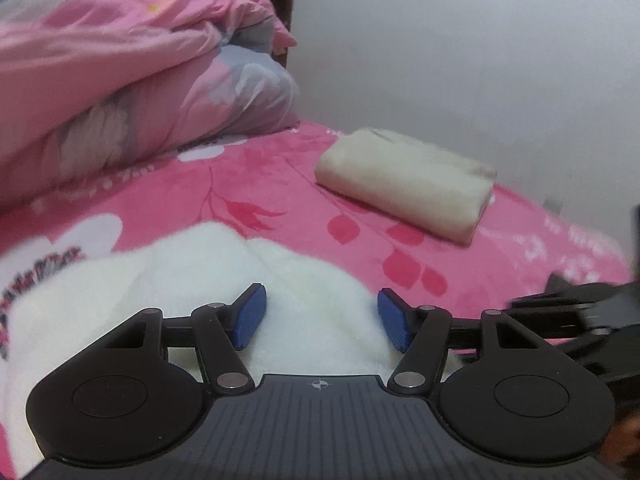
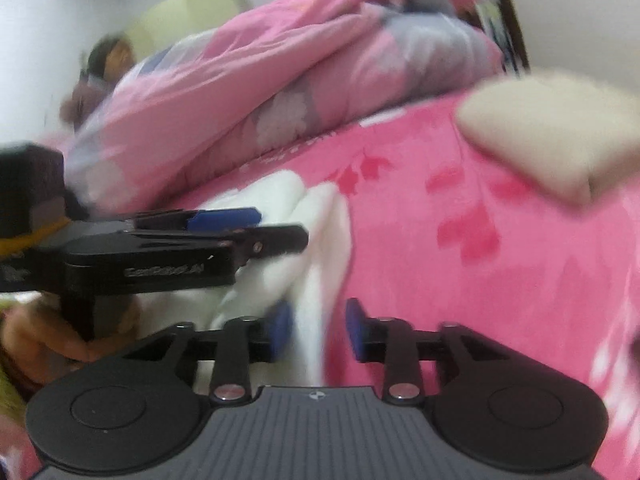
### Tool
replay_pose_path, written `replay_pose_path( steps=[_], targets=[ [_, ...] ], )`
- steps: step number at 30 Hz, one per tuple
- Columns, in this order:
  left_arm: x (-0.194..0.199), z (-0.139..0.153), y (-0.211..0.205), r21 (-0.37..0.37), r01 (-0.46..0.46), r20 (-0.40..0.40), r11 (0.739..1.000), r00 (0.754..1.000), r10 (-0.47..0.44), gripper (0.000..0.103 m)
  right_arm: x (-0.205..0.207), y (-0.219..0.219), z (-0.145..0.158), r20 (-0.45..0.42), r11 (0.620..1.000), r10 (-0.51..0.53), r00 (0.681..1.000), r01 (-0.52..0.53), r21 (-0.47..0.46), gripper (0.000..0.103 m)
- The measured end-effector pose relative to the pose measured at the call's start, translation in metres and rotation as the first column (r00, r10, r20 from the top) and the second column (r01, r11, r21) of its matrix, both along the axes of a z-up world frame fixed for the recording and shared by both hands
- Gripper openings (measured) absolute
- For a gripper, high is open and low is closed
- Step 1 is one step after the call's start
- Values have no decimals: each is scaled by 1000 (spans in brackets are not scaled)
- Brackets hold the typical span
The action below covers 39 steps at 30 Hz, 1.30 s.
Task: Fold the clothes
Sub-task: 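Lift the gripped sweater edge with the right gripper and fold it over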
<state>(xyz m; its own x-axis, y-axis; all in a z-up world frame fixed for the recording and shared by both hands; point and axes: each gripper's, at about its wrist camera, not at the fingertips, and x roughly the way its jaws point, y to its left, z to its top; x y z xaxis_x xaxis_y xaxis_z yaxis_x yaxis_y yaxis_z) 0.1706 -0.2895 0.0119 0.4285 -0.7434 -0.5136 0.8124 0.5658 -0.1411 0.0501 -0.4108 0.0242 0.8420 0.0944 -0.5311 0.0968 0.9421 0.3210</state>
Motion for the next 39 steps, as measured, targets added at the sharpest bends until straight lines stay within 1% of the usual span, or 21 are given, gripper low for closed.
replay_pose_path(
  steps=[2, 5, 6, 9, 12, 16, 18, 21, 25, 27, 29, 31, 34, 35, 36, 39],
  targets=[
    [7, -1, 7, -41, -12, -50, 999, 999, 10, 61, 20, -6, 0, -32, 999, 48, 998, -47, 25, 40],
    [15, -2, 14, -93, -27, -114, 995, 993, 17, 59, 44, -22, -5, -63, 991, 89, 994, -82, 109, 40],
    [17, -2, 16, -105, -31, -130, 994, 991, 17, 59, 51, -27, -7, -67, 986, 98, 993, -88, 140, 40],
    [19, -3, 17, -117, -38, -143, 992, 989, 21, 58, 69, -37, -16, -75, 972, 111, 991, -93, 214, 41],
    [19, -3, 19, -125, -37, -151, 991, 988, 18, 59, 76, -38, -21, -74, 968, 132, 988, -113, 223, 42],
    [21, -4, 22, -142, -38, -165, 989, 986, 14, 58, 69, -36, -17, -54, 970, 187, 981, -176, 171, 42],
    [22, -5, 22, -144, -41, -169, 989, 985, 17, 58, 75, -37, -18, -54, 969, 183, 982, -171, 176, 42],
    [24, -5, 24, -146, -70, -181, 987, 983, 43, 52, 89, -40, -19, -51, 970, 171, 984, -159, 185, 43],
    [36, -8, 34, -194, -116, -266, 974, 962, 62, 51, 106, -52, -26, -41, 959, 163, 986, -149, 239, 43],
    [37, -8, 36, -203, -114, -277, 973, 959, 55, 52, 114, -58, -29, -35, 953, 159, 987, -144, 267, 43],
    [35, -8, 34, -194, -108, -263, 975, 963, 54, 53, 119, -67, -34, -25, 937, 156, 987, -140, 320, 43],
    [34, -8, 32, -188, -103, -254, 977, 966, 53, 54, 125, -73, -36, -19, 927, 154, 988, -138, 349, 43],
    [34, -8, 32, -186, -101, -252, 977, 966, 52, 54, 136, -76, -36, -23, 937, 122, 992, -108, 331, 43],
    [34, -8, 32, -184, -101, -249, 978, 967, 53, 54, 140, -77, -35, -25, 942, 110, 994, -96, 322, 38],
    [34, -8, 32, -182, -100, -247, 978, 968, 53, 54, 145, -79, -36, -37, 948, 95, 995, -79, 309, 30],
    [32, -8, 30, -171, -97, -236, 980, 970, 55, 54, 148, -88, -42, -30, 936, 79, 996, -64, 346, 29]
  ],
)
